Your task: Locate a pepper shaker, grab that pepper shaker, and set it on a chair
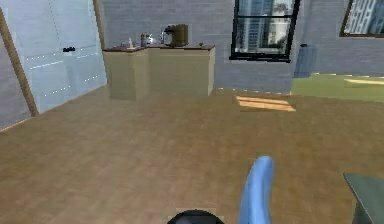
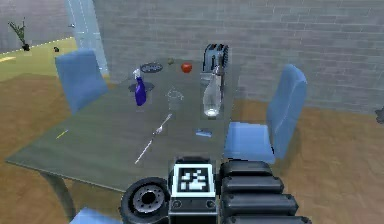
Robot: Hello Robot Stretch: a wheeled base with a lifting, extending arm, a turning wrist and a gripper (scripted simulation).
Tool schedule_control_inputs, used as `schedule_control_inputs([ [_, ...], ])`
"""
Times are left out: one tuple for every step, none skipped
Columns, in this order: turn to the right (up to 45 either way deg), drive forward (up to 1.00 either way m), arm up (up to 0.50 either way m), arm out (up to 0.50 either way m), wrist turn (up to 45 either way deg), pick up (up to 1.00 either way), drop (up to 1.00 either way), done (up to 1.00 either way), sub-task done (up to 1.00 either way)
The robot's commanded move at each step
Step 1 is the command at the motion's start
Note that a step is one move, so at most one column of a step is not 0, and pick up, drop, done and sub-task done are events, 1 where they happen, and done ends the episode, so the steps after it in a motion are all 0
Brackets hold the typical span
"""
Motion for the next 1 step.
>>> schedule_control_inputs([
  [45.0,0.0,0.0,0.0,0.0,0.0,0.0,0.0,0.0],
])
